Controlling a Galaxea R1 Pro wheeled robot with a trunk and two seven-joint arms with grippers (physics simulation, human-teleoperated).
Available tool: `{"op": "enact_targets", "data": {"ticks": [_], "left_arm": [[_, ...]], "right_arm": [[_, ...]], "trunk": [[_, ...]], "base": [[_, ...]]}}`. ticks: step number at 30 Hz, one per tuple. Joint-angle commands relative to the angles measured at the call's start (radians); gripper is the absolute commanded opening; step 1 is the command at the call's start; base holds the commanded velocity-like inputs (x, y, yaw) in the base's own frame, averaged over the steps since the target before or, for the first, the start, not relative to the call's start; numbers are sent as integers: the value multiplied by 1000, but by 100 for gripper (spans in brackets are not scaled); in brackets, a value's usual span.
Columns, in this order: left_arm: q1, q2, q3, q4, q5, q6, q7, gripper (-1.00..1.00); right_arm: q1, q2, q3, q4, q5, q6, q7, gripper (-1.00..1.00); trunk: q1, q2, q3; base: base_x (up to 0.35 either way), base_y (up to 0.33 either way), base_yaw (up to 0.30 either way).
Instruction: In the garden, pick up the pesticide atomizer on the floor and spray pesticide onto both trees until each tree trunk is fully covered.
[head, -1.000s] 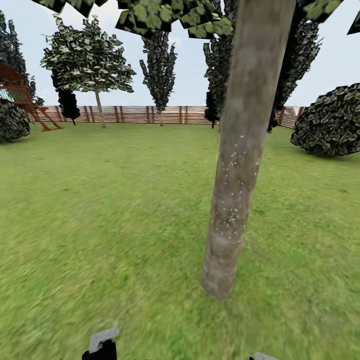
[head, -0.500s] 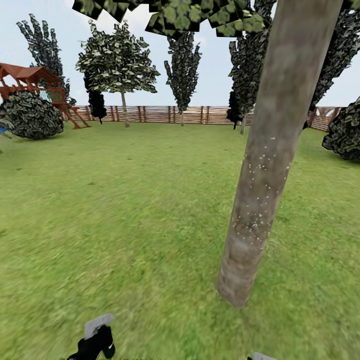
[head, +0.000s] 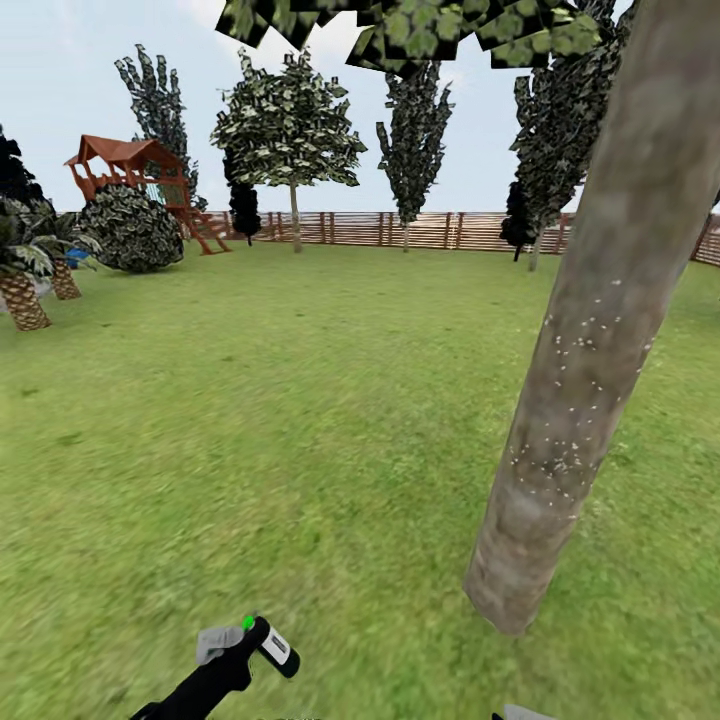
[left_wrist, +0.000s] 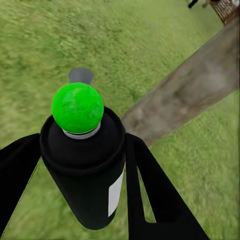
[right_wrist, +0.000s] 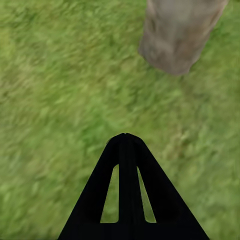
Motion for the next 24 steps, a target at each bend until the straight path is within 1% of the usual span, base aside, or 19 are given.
{"op": "enact_targets", "data": {"ticks": [1, 4, 5, 8, 9, 10, 11, 12, 13, 14, 15, 17, 18, 19, 20, 22, 24], "left_arm": [[0, 7, -5, 1, 11, -21, -22, -100], [2, 19, -1, 2, 14, -34, -67, -100], [3, 23, 10, 6, 15, -40, -81, -100], [2, 25, 36, 11, 16, -42, -92, -100], [1, 23, 39, 13, 14, -39, -92, -100], [0, 22, 42, 14, 13, -38, -91, -100], [0, 22, 43, 15, 13, -37, -93, -100], [0, 23, 43, 15, 12, -37, -95, -100], [0, 24, 44, 15, 10, -38, -98, -100], [0, 24, 44, 14, 7, -38, -99, -100], [0, 24, 43, 14, 6, -38, -100, -100], [0, 24, 40, 14, 4, -38, -101, -100], [0, 24, 39, 14, 3, -38, -102, -100], [0, 24, 38, 14, 3, -38, -102, -100], [0, 24, 37, 14, 2, -38, -103, -100], [0, 24, 36, 13, 1, -39, -104, -100], [0, 25, 35, 11, 1, -39, -107, -100]], "right_arm": [[-1, 0, 1, 0, -10, -5, -1, -100], [0, 0, 1, 0, -10, -5, -1, -100], [0, 0, 2, 0, -10, -5, 0, -100], [0, -2, 2, -6, -9, -5, 9, -100], [0, -5, 0, -10, -9, -4, 33, -100], [-1, -8, -3, -13, -11, -1, 75, -100], [-7, -12, -8, -16, -14, 6, 128, -100], [-16, -19, -12, -25, -17, 29, 182, -100], [-27, -39, -16, -62, -20, 121, 263, -100], [-31, -59, -19, -112, -23, 220, 330, -100], [-33, -84, -30, -178, -30, 333, 409, -100], [-35, -133, -76, -333, -53, 556, 582, -100], [-36, -154, -103, -421, -60, 658, 653, -100], [-35, -170, -131, -510, -64, 748, 705, -100], [-35, -186, -179, -626, -68, 853, 753, -100], [-35, -197, -239, -740, -71, 952, 786, -100], [-37, -215, -272, -830, -73, 1036, 828, -100]], "trunk": [[1, -2, -2], [1, -2, -2], [1, -2, -2], [1, -2, -2], [1, -2, -2], [1, -2, -2], [1, -2, -2], [1, -2, -2], [1, -2, -2], [1, -2, -2], [1, -2, -2], [1, -2, -2], [1, -2, -2], [1, -2, -2], [1, -2, -2], [1, -2, -2], [1, -2, -2]], "base": [[0, 0, 260], [0, 0, 140], [0, 0, 48], [0, 0, 21], [0, 0, 8], [0, 0, 5], [0, 0, 3], [0, 0, 2], [0, 0, 1], [0, 0, 0], [0, 0, 0], [0, 0, 0], [0, 0, 0], [0, 0, 0], [0, 0, 0], [0, 0, 0], [0, 0, 0]]}}
